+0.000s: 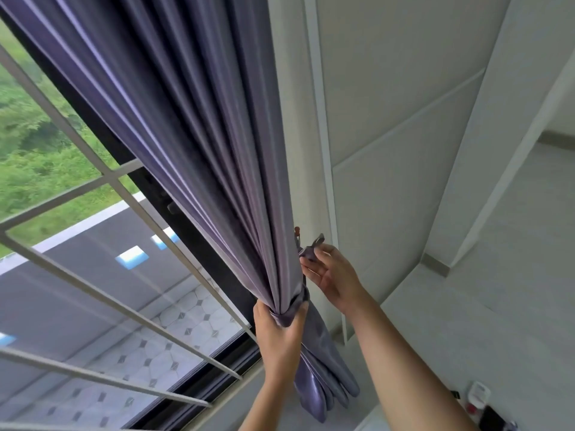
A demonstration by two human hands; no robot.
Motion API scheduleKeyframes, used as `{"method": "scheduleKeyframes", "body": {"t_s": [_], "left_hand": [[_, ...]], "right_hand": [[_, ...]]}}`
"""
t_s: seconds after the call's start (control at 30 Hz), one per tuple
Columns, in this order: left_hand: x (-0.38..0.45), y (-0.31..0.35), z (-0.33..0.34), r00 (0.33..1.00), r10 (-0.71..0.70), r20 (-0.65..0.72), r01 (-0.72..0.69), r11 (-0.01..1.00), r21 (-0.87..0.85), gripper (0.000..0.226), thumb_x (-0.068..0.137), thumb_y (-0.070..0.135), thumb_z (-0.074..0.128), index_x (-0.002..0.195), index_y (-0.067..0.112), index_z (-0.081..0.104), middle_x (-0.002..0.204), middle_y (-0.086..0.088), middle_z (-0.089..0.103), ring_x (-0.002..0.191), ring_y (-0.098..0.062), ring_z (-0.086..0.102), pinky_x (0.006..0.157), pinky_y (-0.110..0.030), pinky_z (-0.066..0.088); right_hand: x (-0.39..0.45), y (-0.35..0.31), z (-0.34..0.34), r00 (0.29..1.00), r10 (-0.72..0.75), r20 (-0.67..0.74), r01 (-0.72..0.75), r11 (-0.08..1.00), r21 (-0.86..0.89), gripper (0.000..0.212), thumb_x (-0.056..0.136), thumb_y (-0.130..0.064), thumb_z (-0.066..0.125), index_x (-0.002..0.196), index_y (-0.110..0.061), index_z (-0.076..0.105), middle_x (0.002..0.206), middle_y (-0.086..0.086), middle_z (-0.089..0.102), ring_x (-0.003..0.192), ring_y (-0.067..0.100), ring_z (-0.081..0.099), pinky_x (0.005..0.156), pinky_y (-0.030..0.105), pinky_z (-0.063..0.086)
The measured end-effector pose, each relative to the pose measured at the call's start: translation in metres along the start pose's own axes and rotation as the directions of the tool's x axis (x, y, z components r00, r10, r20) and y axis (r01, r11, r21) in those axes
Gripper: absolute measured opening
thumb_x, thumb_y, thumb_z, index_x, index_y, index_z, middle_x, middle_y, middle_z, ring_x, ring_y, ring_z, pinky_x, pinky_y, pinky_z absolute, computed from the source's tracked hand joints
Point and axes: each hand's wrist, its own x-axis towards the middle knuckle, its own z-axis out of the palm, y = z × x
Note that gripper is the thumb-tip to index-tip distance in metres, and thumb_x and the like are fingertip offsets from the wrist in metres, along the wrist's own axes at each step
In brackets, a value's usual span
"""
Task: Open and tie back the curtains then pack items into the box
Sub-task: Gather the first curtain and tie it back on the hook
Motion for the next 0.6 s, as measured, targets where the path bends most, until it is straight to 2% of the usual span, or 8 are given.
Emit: {"method": "scheduleKeyframes", "body": {"t_s": [0.17,0.33,0.43,0.6], "left_hand": [[0.001,0.006,0.005,0.986,-0.02,-0.164,0.029,0.998,0.055,0.03,0.075,0.034,0.076,0.079,0.022,0.049,0.096,0.009,0.041,0.089,-0.011,0.046,0.079,-0.025,0.043],[0.012,0.004,0.003,0.955,-0.046,-0.295,0.071,0.995,0.075,0.027,0.081,0.026,0.073,0.076,0.018,0.047,0.1,0.001,0.036,0.086,-0.021,0.044,0.079,-0.03,0.042],[0.019,0.008,0.002,0.932,-0.114,-0.344,0.127,0.992,0.015,0.024,0.083,0.021,0.07,0.08,0.012,0.048,0.104,-0.003,0.038,0.081,-0.023,0.047,0.073,-0.03,0.04],[0.02,0.012,0.0,0.902,-0.145,-0.407,0.163,0.987,0.011,0.025,0.084,0.02,0.068,0.093,0.011,0.046,0.105,-0.006,0.042,0.078,-0.021,0.044,0.07,-0.028,0.034]], "right_hand": [[-0.003,0.008,-0.004,0.999,-0.012,-0.037,0.01,0.998,-0.067,0.017,0.096,-0.026,0.059,0.096,-0.01,0.054,0.095,0.012,0.068,0.086,0.026,0.07,0.079,0.037,0.057],[-0.008,0.01,-0.011,0.99,-0.072,-0.122,0.044,0.976,-0.215,0.017,0.092,-0.026,0.065,0.088,-0.009,0.06,0.081,0.007,0.066,0.066,0.017,0.063,0.065,0.028,0.055],[-0.01,0.011,-0.007,0.988,-0.088,-0.126,0.049,0.956,-0.289,0.016,0.092,-0.02,0.065,0.089,-0.005,0.063,0.074,0.008,0.064,0.06,0.016,0.06,0.063,0.028,0.055],[-0.005,0.016,-0.001,0.986,-0.121,-0.11,0.074,0.931,-0.358,0.016,0.092,-0.017,0.063,0.095,-0.001,0.064,0.074,0.01,0.067,0.063,0.019,0.064,0.068,0.031,0.058]]}}
